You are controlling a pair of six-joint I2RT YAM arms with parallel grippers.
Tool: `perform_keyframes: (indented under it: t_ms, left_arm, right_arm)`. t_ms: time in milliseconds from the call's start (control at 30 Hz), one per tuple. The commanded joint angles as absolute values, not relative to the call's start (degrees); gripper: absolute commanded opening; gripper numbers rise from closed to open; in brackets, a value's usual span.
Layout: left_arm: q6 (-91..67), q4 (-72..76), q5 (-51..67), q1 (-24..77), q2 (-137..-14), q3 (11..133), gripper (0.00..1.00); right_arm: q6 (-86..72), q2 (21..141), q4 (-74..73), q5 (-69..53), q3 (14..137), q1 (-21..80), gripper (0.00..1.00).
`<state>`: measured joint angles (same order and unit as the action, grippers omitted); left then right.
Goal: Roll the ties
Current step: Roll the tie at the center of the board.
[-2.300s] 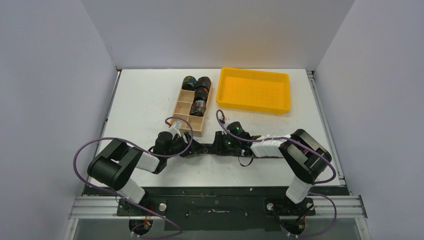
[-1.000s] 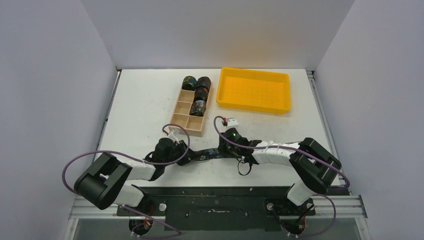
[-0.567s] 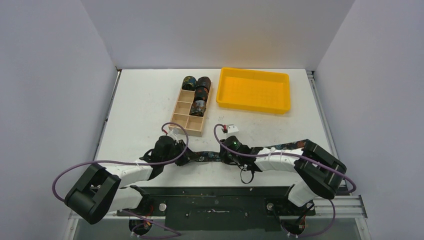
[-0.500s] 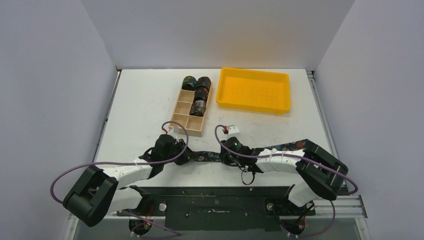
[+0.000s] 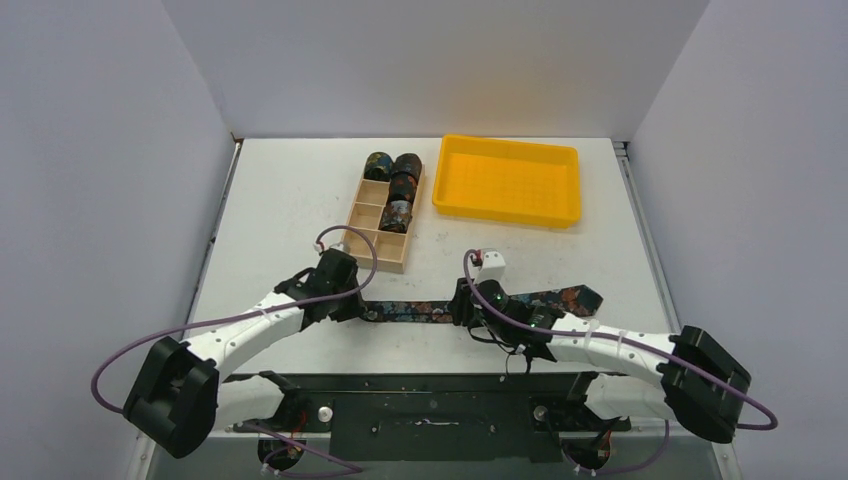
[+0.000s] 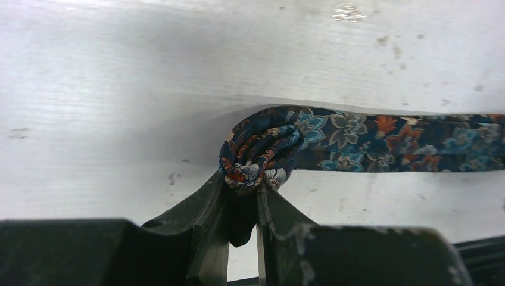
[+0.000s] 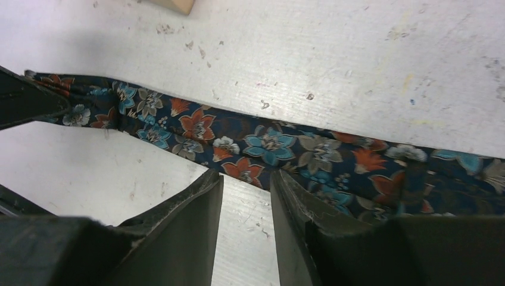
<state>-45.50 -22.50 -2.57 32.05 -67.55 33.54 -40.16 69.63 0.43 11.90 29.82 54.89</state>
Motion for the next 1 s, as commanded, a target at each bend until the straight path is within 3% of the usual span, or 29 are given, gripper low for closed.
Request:
perform_keyframes:
  t_ms: [0, 400, 967]
  left_arm:
    - [-42.8, -34.4, -11.4, 32.3, -69.4, 38.4, 0.00]
    - [-40.9, -50.0, -27.4, 35.6, -75.6, 49.2, 0.00]
    - [-56.9, -68.2, -47.5, 52.8, -102.7, 67.3, 0.00]
  right_arm:
    - [-42.0, 63.8, -1.6, 17.1, 27.9, 55.3, 0.36]
    - [-42.5, 59.0, -2.8, 19.2, 23.0, 55.3, 0.36]
    - [-41.8, 54.9, -6.4, 20.9, 21.2, 53.8, 0.36]
